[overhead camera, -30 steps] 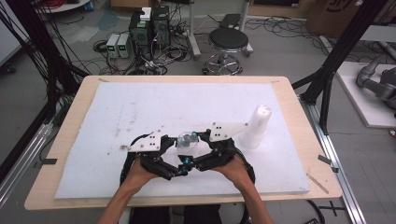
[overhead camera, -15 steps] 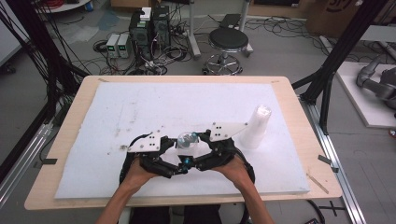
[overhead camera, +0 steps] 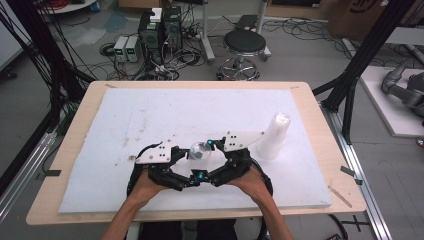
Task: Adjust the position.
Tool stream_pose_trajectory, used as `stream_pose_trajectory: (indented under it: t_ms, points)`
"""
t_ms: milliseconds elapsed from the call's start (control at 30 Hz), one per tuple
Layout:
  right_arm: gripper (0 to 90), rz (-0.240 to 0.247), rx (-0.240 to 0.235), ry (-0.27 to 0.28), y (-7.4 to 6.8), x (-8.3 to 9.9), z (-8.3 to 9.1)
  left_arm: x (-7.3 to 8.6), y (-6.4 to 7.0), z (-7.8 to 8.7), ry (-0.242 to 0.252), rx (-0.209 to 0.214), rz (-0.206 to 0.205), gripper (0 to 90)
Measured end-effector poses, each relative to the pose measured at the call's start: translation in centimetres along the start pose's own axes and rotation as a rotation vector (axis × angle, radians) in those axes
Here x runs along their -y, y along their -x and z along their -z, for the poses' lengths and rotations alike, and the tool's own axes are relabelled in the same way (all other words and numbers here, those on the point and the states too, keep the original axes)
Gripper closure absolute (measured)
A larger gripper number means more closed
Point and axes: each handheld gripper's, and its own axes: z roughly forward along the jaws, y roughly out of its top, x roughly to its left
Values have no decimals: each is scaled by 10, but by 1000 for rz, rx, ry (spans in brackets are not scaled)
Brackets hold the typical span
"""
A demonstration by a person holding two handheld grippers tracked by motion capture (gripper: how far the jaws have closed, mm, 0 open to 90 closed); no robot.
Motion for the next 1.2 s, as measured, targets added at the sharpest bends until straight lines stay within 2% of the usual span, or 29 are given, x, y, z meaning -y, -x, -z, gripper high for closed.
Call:
stream_pose_trajectory:
  t_ms: [67,167,300,400,567,600,667,733,800,933,1067,1133,1200]
  points:
    - [179,2,-4,-1,0,0,1,-1,0,2,-14,-2,-5,313]
    - [179,0,-8,-10,-1,-1,3,-3,-1,6,-63,-6,-13,313]
    - [179,8,-7,-19,-1,-2,9,-11,-4,16,-167,-13,-27,314]
    - [179,14,-2,-31,-2,-4,14,-20,-6,23,-255,-9,-54,313]
    - [179,40,1,-132,-3,-11,16,-36,-9,27,-401,17,-82,313]
    - [179,38,-2,-150,-4,-12,17,-39,-9,27,-448,24,-98,313]
    - [179,70,8,-202,-5,-17,16,-43,-9,25,-518,29,-118,313]
    - [179,86,9,-253,-5,-21,16,-46,-9,23,-596,47,-129,313]
    - [179,106,14,-309,-6,-25,15,-49,-8,21,-660,47,-145,314]
    - [179,132,19,-398,-7,-33,13,-55,-10,16,-734,65,-141,314]
    - [180,170,12,-497,-9,-40,6,-59,-9,10,-838,83,-160,316]
    - [180,188,17,-549,-10,-42,3,-60,-8,7,-869,88,-166,316]
    - [180,210,18,-604,-12,-45,-2,-62,-8,6,-878,85,-173,318]
